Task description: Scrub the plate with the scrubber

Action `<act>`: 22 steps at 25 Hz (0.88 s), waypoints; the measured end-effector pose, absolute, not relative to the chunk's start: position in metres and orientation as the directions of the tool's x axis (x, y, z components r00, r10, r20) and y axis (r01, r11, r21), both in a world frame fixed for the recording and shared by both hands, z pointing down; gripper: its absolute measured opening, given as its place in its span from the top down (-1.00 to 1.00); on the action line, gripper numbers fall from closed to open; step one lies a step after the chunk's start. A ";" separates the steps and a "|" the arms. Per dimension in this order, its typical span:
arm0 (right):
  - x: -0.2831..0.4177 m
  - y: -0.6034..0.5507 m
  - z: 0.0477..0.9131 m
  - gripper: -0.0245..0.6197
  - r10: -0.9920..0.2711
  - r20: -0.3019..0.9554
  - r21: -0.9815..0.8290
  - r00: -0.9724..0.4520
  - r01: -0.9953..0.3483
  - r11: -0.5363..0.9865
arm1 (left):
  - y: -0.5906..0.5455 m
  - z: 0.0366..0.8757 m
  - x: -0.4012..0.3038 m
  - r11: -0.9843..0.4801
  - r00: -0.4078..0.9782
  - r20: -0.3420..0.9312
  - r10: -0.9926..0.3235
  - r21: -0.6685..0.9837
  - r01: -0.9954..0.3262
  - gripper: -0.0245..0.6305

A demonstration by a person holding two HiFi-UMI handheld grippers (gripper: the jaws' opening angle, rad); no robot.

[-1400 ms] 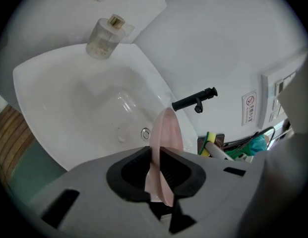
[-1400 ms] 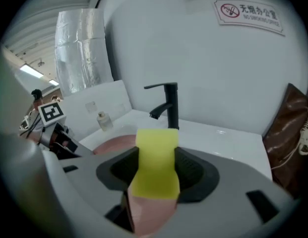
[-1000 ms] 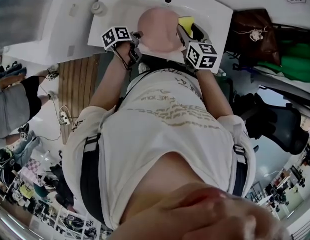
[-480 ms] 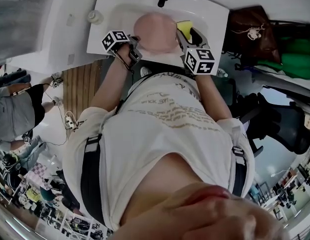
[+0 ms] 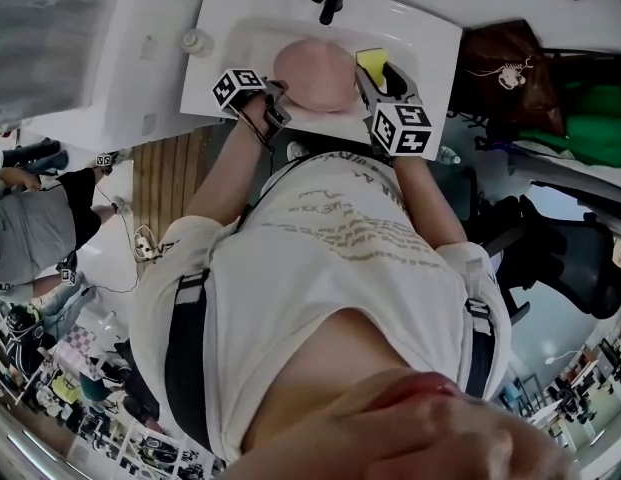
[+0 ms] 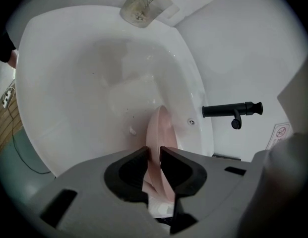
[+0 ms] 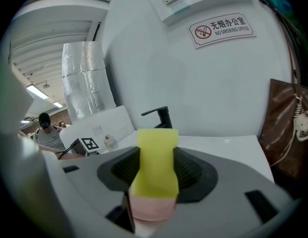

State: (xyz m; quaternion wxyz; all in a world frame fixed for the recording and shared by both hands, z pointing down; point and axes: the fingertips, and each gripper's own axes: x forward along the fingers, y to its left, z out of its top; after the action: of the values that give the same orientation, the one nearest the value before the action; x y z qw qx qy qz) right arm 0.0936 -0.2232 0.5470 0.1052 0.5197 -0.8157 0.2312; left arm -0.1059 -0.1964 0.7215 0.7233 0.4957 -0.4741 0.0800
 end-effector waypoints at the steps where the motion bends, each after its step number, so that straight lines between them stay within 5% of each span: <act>1: 0.093 -0.224 0.547 0.26 -0.798 0.412 -0.273 -0.440 -0.895 0.352 | -0.197 0.721 -0.105 0.488 0.544 0.760 -0.356 0.647 -0.586 0.68; 6: 0.090 -0.225 0.543 0.26 -0.795 0.404 -0.282 -0.453 -0.888 0.362 | -0.198 0.710 -0.107 0.426 0.534 0.760 -0.370 0.650 -0.630 0.43; 13: 0.083 -0.231 0.531 0.26 -0.804 0.380 -0.275 -0.457 -0.886 0.373 | -0.212 0.680 -0.152 0.274 0.324 0.836 -0.443 0.471 -0.838 0.42; 16: 0.081 -0.237 0.518 0.26 -0.821 0.348 -0.276 -0.453 -0.886 0.372 | -0.229 0.645 -0.157 0.122 0.251 0.801 -0.544 0.371 -0.921 0.80; 22: 0.080 -0.250 0.468 0.26 -0.879 0.212 -0.236 -0.427 -0.895 0.378 | -0.271 0.552 -0.131 -0.144 0.262 0.579 -0.772 0.242 -0.959 0.86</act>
State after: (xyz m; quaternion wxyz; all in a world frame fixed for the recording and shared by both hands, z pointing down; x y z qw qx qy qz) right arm 0.0803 -0.2496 0.4681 0.0256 0.5347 -0.8297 0.1585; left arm -0.1307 -0.2706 0.5522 0.2912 0.7391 -0.5857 0.1606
